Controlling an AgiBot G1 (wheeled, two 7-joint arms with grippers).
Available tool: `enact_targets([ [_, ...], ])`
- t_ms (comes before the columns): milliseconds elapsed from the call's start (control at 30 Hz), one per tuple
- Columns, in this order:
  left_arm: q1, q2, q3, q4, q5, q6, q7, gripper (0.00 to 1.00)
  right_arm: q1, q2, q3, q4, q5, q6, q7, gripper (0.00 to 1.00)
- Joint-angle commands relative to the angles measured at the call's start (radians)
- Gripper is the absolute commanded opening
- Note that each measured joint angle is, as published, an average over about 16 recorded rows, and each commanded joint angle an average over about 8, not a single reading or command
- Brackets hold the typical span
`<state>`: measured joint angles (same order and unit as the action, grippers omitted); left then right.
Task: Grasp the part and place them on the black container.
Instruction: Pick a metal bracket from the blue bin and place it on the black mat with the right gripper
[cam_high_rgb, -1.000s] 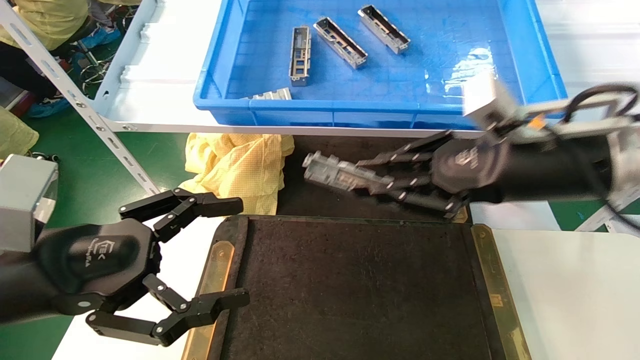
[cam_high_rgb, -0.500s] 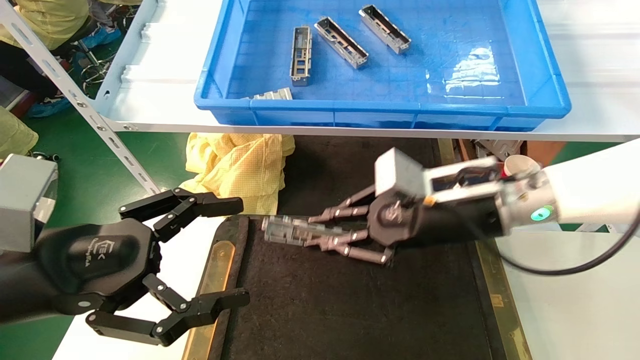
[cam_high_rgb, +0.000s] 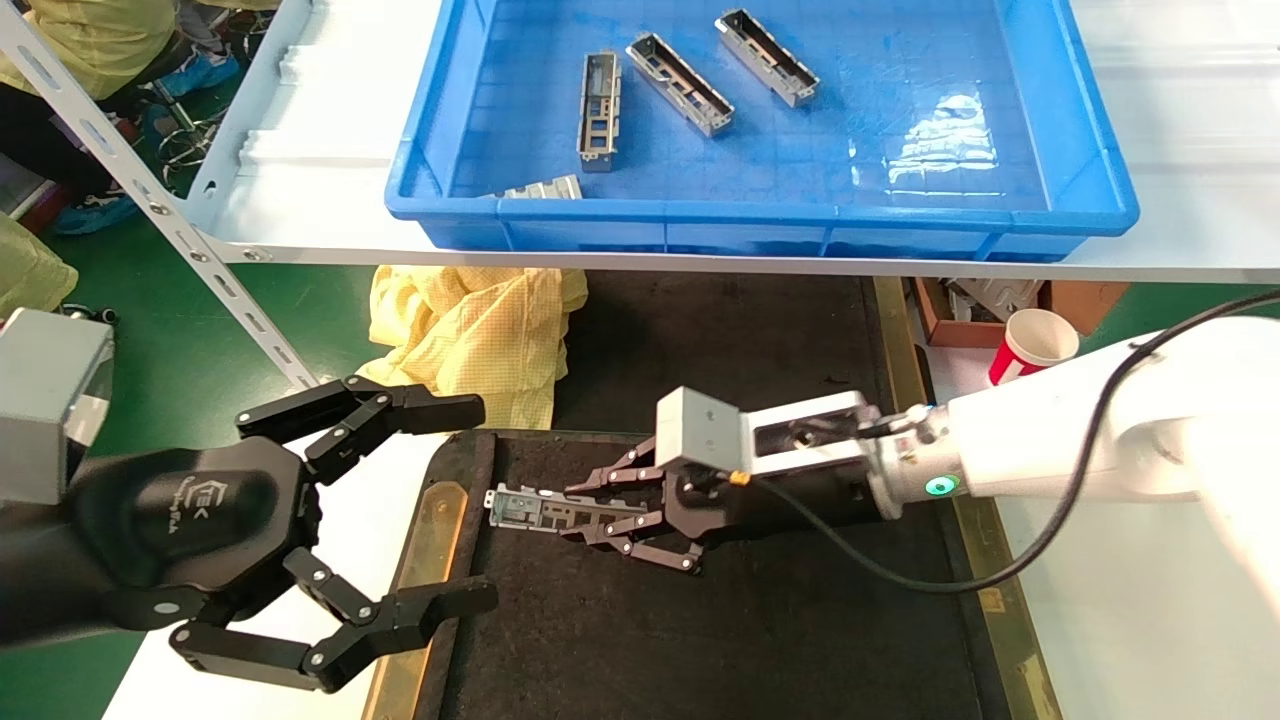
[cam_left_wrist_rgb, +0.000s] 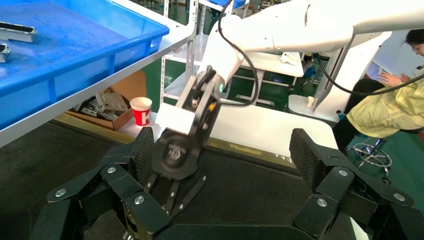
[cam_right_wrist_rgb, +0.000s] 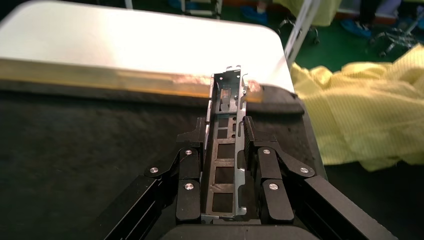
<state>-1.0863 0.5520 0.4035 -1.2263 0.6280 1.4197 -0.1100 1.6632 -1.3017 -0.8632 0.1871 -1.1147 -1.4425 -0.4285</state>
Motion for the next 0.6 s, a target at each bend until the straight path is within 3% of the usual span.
enact_targets([
  [33,0.0,0.0,0.0,0.0,0.0,0.0,0.0,1.0,-0.008,-0.023,-0.002,-0.033,-0.004,0.017,-0.028,0.0],
  [367,0.0,0.0,0.0,0.0,0.0,0.0,0.0,1.0,-0.079,-0.058,-0.005,-0.02,0.008,0.24,-0.066,0.0],
  [600,0.0,0.0,0.0,0.0,0.0,0.0,0.0,1.0,-0.118,-0.055,-0.013,0.042,0.038,0.274,-0.047,0.0],
])
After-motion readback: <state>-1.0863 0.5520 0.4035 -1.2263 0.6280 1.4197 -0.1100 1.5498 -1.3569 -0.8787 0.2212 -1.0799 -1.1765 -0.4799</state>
